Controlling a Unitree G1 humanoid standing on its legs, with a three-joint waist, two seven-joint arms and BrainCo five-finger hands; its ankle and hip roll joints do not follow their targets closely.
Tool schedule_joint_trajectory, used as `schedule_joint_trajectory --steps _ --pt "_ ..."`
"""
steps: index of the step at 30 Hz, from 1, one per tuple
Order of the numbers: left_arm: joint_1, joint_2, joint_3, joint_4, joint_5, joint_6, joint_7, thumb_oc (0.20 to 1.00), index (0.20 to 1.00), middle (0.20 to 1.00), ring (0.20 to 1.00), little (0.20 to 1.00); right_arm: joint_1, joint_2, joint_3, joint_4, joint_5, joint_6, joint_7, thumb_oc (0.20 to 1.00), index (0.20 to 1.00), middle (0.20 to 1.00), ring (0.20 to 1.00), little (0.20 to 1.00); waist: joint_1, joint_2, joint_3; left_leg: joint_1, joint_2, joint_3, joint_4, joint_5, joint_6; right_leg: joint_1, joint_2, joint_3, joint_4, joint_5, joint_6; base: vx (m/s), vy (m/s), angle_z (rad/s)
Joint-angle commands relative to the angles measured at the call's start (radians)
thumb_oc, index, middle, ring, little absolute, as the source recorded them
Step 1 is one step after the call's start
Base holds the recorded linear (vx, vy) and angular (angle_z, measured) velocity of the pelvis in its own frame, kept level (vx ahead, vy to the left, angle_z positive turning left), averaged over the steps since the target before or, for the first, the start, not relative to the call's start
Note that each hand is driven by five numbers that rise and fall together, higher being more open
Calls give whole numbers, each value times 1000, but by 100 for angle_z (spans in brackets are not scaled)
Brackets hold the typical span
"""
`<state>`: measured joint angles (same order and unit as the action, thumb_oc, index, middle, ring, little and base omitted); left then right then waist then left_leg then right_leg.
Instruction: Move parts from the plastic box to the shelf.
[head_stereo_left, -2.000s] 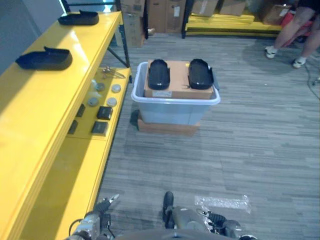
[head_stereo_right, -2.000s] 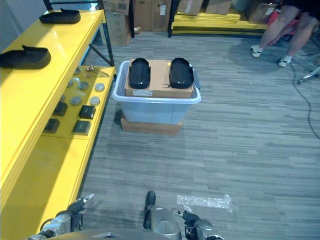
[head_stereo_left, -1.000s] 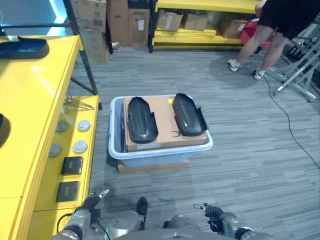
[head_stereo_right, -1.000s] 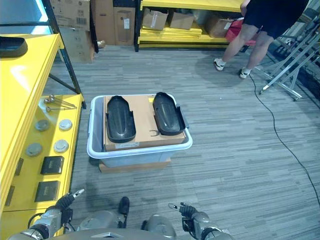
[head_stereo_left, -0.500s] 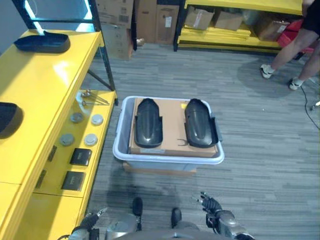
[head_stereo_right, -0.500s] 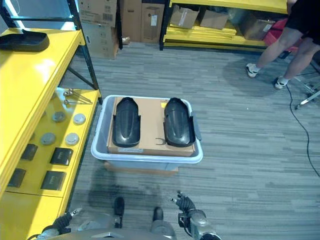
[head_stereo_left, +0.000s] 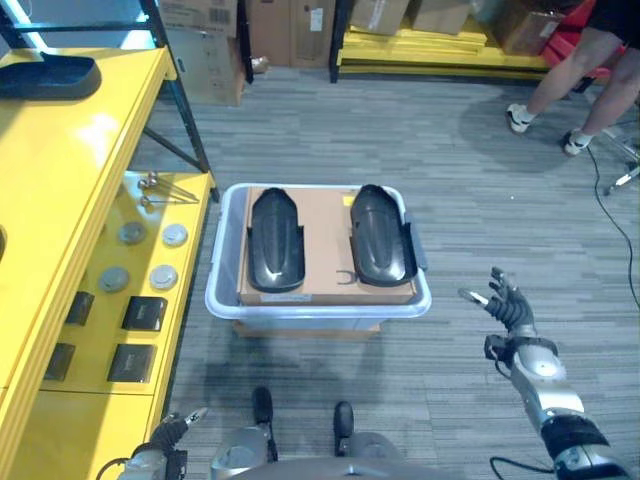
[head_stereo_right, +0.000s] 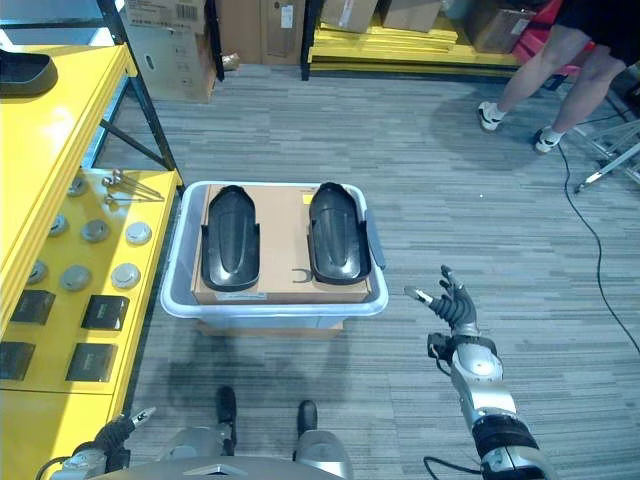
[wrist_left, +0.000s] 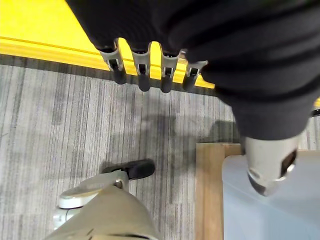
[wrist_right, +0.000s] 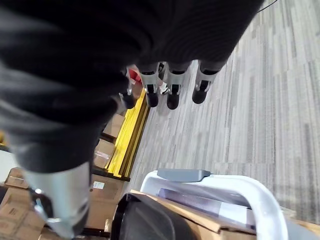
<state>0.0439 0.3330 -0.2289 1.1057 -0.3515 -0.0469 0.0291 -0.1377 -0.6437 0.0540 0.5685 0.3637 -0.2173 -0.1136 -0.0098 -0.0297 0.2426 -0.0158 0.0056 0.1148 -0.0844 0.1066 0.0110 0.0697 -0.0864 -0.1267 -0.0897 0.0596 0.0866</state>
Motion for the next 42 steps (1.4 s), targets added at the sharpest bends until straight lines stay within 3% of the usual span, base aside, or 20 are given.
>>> schedule_joint_trajectory --steps 1,7,11,13,16,21,24,25,26,27,28,32,36,38,39,42 --pt "-86 7 -37 19 -16 -12 -25 1000 1000 1000 1000 1000 -171 -98 34 26 -4 19 -39 1000 1000 1000 1000 1000 40 -1 49 11 64 -36 84 -150 -45 -28 -17 -38 50 -91 3 0 0 0" --pt "-153 9 -113 22 -38 -43 -39 1000 1000 1000 1000 1000 -450 -182 124 193 35 43 -106 1000 1000 1000 1000 1000 84 16 130 -88 53 -83 136 -139 -44 -113 -23 -64 131 -114 -18 -64 4 12" --pt "-173 16 -136 19 -50 -54 -49 1000 1000 1000 1000 1000 -537 -209 149 245 62 55 -139 1000 1000 1000 1000 1000 98 31 166 -125 49 -105 160 -139 -42 -151 -31 -75 169 -123 -23 -60 -1 24" --pt "-187 20 -157 13 -82 -65 -54 1000 1000 1000 1000 1000 -631 -236 193 292 48 120 -165 1000 1000 1000 1000 1000 109 50 211 -155 43 -122 174 -136 -43 -183 -39 -85 191 -128 -29 -57 37 15" --pt "-195 22 -165 9 -95 -69 -56 1000 1000 1000 1000 1000 -671 -245 219 333 -2 170 -162 1000 1000 1000 1000 1000 114 56 226 -168 40 -127 176 -135 -42 -199 -42 -88 195 -127 -29 -35 23 8" --pt "-227 29 -184 -11 -124 -84 -59 1000 1000 1000 1000 1000 -748 -241 342 456 -74 345 -7 1000 1000 1000 1000 1000 126 67 270 -213 31 -135 197 -130 -37 -250 -51 -93 224 -126 -32 -50 18 6" --pt "-242 33 -193 -26 -134 -96 -58 1000 1000 1000 1000 1000 -760 -222 364 544 -95 385 12 1000 1000 1000 1000 1000 136 72 277 -239 29 -137 207 -130 -31 -274 -55 -100 236 -127 -32 -46 -30 2" --pt "-254 36 -201 -37 -136 -97 -59 1000 1000 1000 1000 1000 -764 -209 368 587 -90 431 31 944 944 944 944 944 142 76 277 -259 27 -139 211 -127 -28 -293 -57 -104 245 -129 -33 -61 -53 1" --pt "-259 35 -206 -46 -131 -96 -57 1000 1000 1000 1000 1000 -759 -196 367 612 -98 452 45 573 573 573 573 573 146 80 277 -269 26 -142 215 -125 -26 -303 -57 -108 252 -129 -33 -45 -44 4" --pt "-261 34 -209 -53 -127 -98 -54 1000 1000 1000 1000 1000 -754 -185 366 630 -106 454 55 341 341 341 341 341 148 83 277 -275 25 -144 215 -125 -25 -308 -57 -110 256 -130 -34 -24 -30 7" --pt "-262 34 -213 -58 -121 -102 -53 1000 1000 1000 1000 1000 -748 -174 364 646 -108 468 72 200 200 200 200 200 151 86 277 -279 25 -147 214 -124 -24 -311 -58 -112 257 -130 -35 -15 -27 11" --pt "-268 36 -222 -73 -108 -118 -50 1000 1000 1000 1000 1000 -725 -133 357 680 -65 494 41 200 200 200 200 200 161 96 277 -274 19 -157 204 -122 -22 -304 -61 -120 250 -131 -38 -26 -13 12" --pt "-258 36 -216 -94 -103 -138 -33 1000 1000 1000 1000 1000 -666 -108 300 666 -1 381 -53 200 200 200 200 200 160 105 277 -217 18 -154 176 -123 -27 -252 -66 -127 228 -131 -35 -21 7 0" --pt "-255 39 -205 -101 -69 -127 4 1000 1000 1000 1000 1000 -644 -110 268 640 -9 300 -89 200 200 200 200 200 154 103 273 -177 19 -146 158 -123 -31 -215 -69 -129 207 -126 -31 -7 23 1" --pt "-243 47 -197 -103 -25 -108 74 1000 1000 1000 1000 1000 -608 -116 244 584 -5 222 -96 200 200 200 200 200 145 96 245 -139 24 -135 132 -122 -39 -182 -66 -130 181 -120 -26 -10 37 2" --pt "-225 55 -172 -108 -13 -76 136 1000 1000 1000 1000 1000 -558 -121 227 500 -30 189 -116 200 200 200 200 200 136 83 213 -96 30 -121 108 -122 -46 -144 -62 -129 157 -116 -18 0 0 0"
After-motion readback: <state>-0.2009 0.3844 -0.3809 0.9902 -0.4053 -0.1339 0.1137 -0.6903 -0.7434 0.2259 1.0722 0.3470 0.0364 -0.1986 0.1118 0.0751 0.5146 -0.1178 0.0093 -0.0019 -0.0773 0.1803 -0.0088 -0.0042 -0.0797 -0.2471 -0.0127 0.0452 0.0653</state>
